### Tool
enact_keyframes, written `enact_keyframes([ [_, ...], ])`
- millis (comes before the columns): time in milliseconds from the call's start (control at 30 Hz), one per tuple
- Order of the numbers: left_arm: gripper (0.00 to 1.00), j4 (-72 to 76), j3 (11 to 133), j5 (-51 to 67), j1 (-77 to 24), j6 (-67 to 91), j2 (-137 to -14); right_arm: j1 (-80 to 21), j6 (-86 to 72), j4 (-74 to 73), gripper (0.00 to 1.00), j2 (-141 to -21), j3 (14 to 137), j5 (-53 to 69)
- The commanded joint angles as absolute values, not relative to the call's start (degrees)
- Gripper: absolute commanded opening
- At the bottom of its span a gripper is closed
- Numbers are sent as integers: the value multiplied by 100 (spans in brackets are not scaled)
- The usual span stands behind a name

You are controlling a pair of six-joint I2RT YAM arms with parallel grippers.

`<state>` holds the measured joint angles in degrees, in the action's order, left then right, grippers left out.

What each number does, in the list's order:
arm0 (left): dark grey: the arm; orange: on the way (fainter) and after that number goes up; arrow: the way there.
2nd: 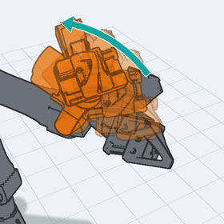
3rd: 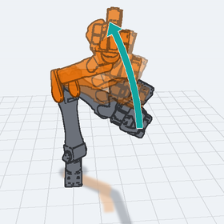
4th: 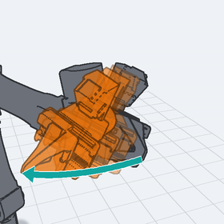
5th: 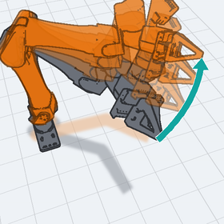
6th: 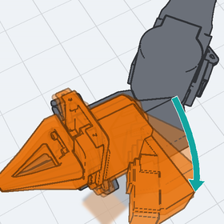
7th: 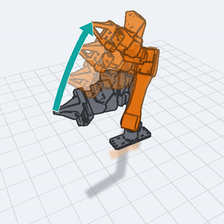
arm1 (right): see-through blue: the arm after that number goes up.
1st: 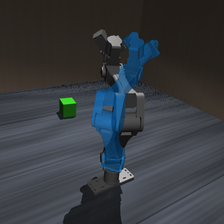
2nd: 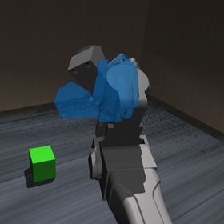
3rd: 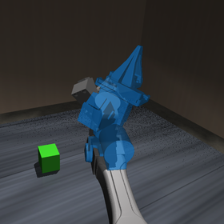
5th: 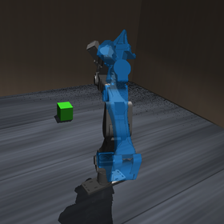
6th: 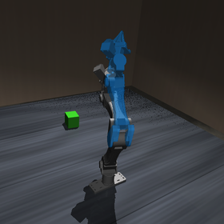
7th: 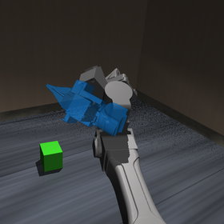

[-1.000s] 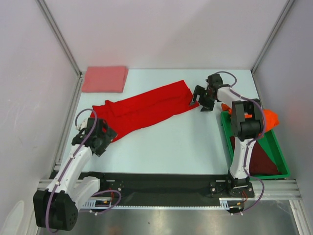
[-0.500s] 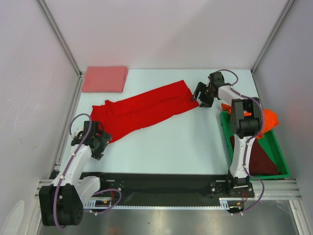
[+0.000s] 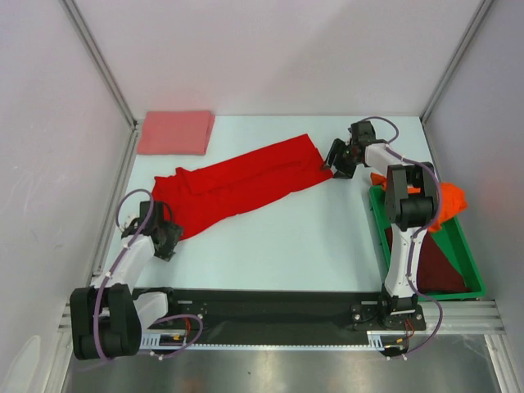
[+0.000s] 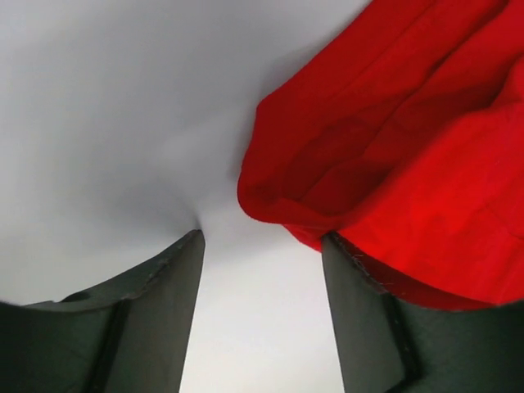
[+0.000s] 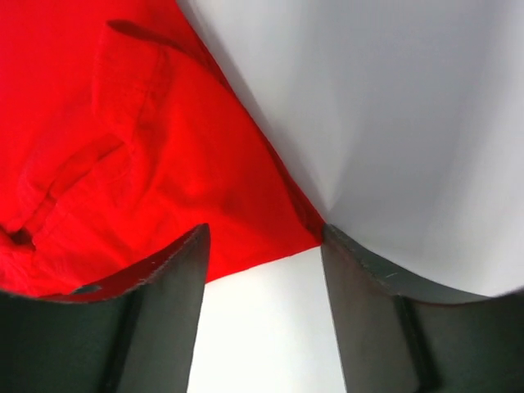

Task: Fold and stack the t-shirts
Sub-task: Fold the tshirt

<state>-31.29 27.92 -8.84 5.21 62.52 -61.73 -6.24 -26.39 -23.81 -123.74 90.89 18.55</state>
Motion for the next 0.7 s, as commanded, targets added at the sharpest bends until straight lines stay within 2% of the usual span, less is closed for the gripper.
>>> enact_keyframes([
  [0, 64, -2795, 2944, -993, 606, 6258, -6275, -641, -2602, -2487, 61, -12630, 9079, 1758],
  [33, 56, -2760, 2953, -984, 615, 6223, -6284, -642, -2602, -2479, 60, -12621, 9070, 1767],
  [67, 51, -2673, 2953, -967, 607, 6197, -6336, -642, -2610, -2452, 54, -12630, 9053, 1775],
  [133, 42, -2646, 2962, -958, 624, 6152, -6389, -642, -2619, -2426, 50, -12691, 9070, 1758],
  [200, 38, -2681, 2979, -993, 633, 6100, -6442, -633, -2593, -2426, 40, -12753, 9131, 1758],
  [233, 34, -2707, 2997, -1028, 650, 6091, -6451, -624, -2575, -2452, 31, -12770, 9184, 1714],
  [300, 32, -2768, 2988, -1089, 694, 6065, -6443, -624, -2540, -2487, 23, -12779, 9237, 1618],
  [333, 25, -2777, 2971, -1099, 720, 6056, -6434, -624, -2479, -2574, 15, -12771, 9298, 1452],
  [400, 18, -2804, 2953, -1107, 843, 6038, -6399, -633, -2382, -2698, 5, -12762, 9343, 1267],
  [433, 11, -2821, 2953, -1090, 870, 6038, -6390, -624, -2304, -2837, 0, -12710, 9351, 987],
  [467, 8, -2847, 2953, -1090, 957, 6012, -6390, -624, -2268, -2882, 0, -12657, 9282, 889],
  [500, 0, -2865, 2962, -1090, 993, 5968, -6390, -633, -2250, -2961, 0, -12604, 9229, 740],
  [667, 0, -3049, 3146, -1300, 1098, 5801, -6407, -606, -2188, -3146, 0, -11789, 8465, 9],
])
